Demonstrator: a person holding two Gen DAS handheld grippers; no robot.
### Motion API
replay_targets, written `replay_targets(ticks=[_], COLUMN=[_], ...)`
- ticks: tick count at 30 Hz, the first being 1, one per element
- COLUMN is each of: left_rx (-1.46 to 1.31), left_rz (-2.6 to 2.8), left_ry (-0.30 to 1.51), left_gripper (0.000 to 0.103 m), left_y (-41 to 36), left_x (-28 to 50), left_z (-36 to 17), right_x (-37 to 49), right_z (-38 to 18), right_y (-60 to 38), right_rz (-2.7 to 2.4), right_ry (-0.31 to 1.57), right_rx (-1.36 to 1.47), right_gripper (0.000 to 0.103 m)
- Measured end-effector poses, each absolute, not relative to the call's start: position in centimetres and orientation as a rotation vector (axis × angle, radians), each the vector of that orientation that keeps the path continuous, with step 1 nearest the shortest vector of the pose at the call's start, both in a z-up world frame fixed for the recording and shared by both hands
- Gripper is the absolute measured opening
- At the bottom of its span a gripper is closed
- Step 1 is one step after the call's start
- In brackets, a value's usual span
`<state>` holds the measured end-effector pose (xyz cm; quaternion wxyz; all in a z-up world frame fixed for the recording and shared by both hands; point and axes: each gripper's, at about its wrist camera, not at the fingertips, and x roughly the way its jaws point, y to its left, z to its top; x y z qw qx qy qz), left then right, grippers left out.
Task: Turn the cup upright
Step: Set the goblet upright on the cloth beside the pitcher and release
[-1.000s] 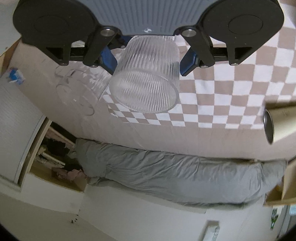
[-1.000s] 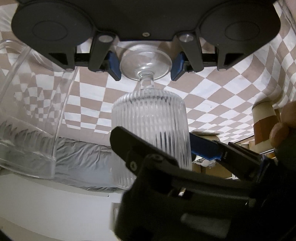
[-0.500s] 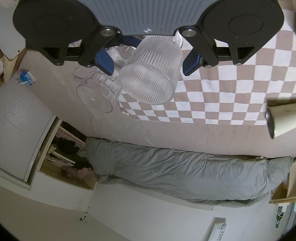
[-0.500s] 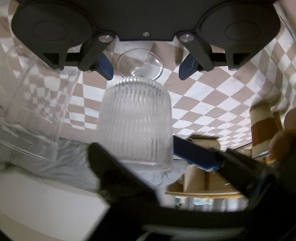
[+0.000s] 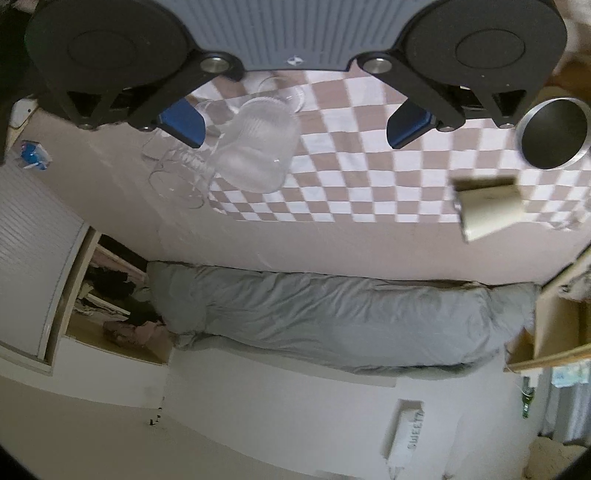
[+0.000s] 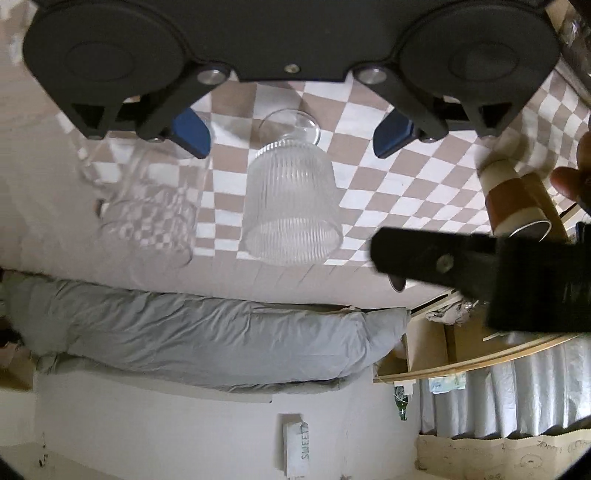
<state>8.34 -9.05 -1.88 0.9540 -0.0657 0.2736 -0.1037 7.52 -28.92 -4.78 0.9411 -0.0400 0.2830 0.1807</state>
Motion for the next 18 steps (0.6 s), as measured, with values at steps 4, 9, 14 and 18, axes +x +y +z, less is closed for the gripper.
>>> replay_targets(ticks=[4,9,14,18], left_rx=[-0.111,-0.055,0.011,0.051], left_rz=[-0.172,-0.13,-0.106,-0.095], left_ry=[0.56,0.573,0.579,0.577], left_gripper=[0.103,0.103,0.103,0.103], left_y=[-7.4,-5.9,-5.1,-4.8], left_x=[6.5,4.3,1.8,0.4], left_z=[-0.8,0.2,0.6,0.6], right_x=[5.5,2.7,0.2,-1.2], right_z=[-2.7,-0.3,1.5,2.4], right_y=[-29.1,-28.8,-29.1,-29.5], right_rz=[0.335,0.291,0.27,0.23], right_ry=[0.577,0.549,0.526,0.517], right_rx=[-0.114,-0.151,-0.138,-0.106], right_gripper=[0.102,0.103,0.103,0.103])
